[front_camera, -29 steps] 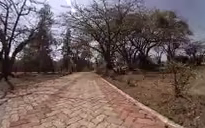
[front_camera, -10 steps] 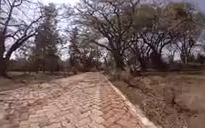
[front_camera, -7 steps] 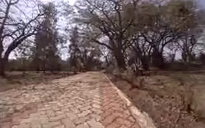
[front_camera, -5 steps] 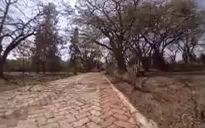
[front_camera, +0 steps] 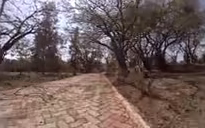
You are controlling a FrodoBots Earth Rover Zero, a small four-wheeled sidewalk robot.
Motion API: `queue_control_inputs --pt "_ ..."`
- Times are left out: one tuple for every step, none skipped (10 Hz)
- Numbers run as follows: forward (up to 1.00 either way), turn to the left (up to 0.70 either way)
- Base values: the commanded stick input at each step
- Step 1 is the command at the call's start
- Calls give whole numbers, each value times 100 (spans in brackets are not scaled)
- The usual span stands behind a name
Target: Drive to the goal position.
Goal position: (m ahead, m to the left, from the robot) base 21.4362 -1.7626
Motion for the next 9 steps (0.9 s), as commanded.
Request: queue_control_inputs --pt "100 0" --pt "100 0" --pt "100 0" --pt "100 0" --pt "100 0" --pt "100 0" --pt "100 0" --pt "100 0" --pt "100 0"
